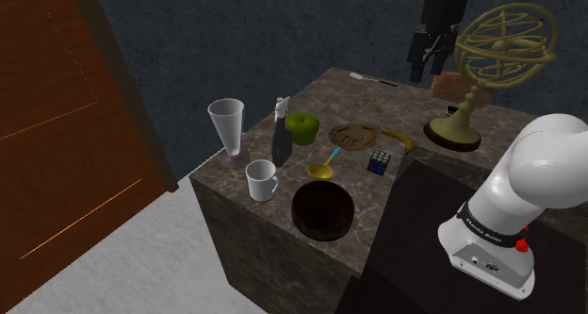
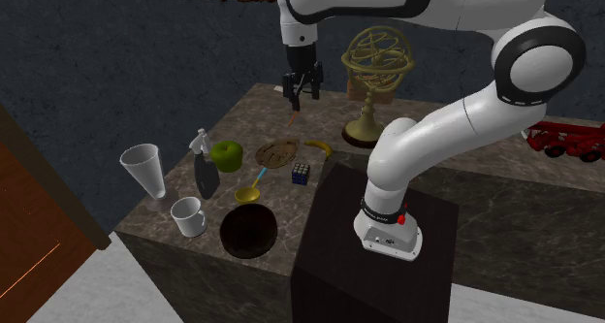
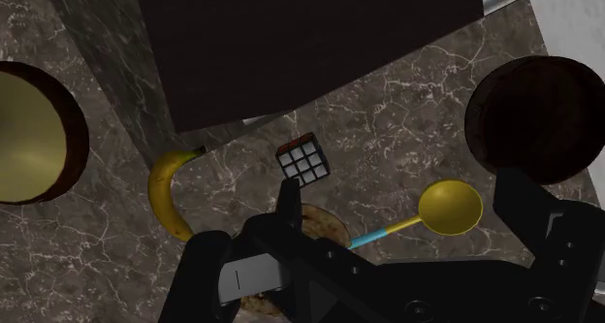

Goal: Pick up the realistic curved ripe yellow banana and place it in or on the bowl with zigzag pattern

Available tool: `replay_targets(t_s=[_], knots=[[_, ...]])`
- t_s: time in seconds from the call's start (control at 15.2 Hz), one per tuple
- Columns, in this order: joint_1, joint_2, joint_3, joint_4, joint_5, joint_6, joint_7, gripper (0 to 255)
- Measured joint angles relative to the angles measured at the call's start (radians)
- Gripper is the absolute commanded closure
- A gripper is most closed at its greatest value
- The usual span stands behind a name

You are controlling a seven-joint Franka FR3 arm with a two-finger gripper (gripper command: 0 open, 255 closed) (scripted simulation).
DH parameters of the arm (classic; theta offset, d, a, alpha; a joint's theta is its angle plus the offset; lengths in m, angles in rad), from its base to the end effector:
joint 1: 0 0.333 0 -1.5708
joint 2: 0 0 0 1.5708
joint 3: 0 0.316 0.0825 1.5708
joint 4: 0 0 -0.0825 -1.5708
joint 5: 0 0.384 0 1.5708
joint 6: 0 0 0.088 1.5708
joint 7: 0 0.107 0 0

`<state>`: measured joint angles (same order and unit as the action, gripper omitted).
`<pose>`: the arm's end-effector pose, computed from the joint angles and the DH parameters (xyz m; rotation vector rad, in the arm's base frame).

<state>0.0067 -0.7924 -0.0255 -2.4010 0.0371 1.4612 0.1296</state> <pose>0.2911 -0.0031 0.5629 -3.0791 0.2130 0.2328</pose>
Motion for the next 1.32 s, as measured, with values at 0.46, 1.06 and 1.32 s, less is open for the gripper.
replay_targets(t_s=[0.46,1.06,1.32], knots=[[-0.035,-0.014,-0.075,-0.132,-0.072,0.136,-0.085,0],[-0.111,0.074,-0.228,-0.302,-0.204,0.433,-0.233,0],[-0.139,0.174,-0.306,-0.328,-0.255,0.580,-0.301,0]])
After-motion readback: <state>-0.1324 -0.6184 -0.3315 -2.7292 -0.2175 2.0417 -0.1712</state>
